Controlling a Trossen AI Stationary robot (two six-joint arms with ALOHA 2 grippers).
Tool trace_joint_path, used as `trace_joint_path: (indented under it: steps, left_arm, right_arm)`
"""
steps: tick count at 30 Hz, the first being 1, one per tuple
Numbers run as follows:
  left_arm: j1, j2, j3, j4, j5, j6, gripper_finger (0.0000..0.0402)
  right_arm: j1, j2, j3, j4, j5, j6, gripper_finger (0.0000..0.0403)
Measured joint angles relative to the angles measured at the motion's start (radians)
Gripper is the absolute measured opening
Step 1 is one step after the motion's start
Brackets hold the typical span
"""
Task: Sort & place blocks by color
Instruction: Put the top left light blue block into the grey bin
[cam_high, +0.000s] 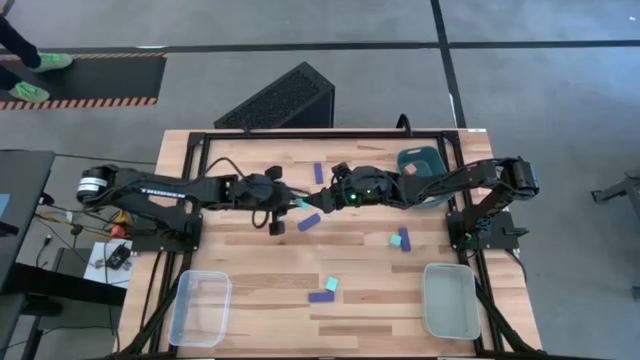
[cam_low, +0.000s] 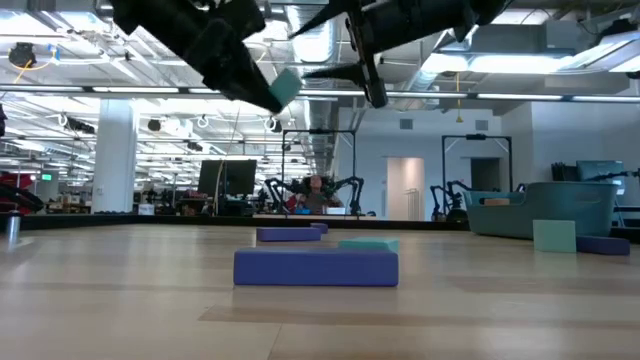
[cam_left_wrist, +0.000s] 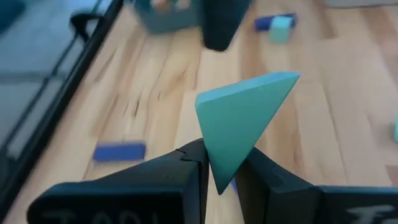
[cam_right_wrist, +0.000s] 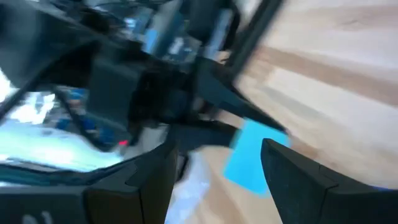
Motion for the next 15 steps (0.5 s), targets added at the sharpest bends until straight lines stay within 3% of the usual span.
trace_joint_path:
  steps: [5, 10, 15]
  left_arm:
    - [0.007, 0.031, 0.068, -0.043, -0.013, -0.06, 0.0041]
    - [0.006, 0.029, 0.078, -0.047, -0.014, 0.011, 0.0041]
    - [0.006, 0.029, 0.077, -0.053, -0.039, 0.045, 0.0041]
  right_arm:
    - [0.002, 0.001, 0.009, -0.11, 0.073, -0.065, 0.0256]
    - [0.001, 0.001, 0.009, -0.049, 0.082, -0.126, 0.0265]
    - [-0.024, 0.016, 0.011, -0.029, 0.084, -0.082, 0.03]
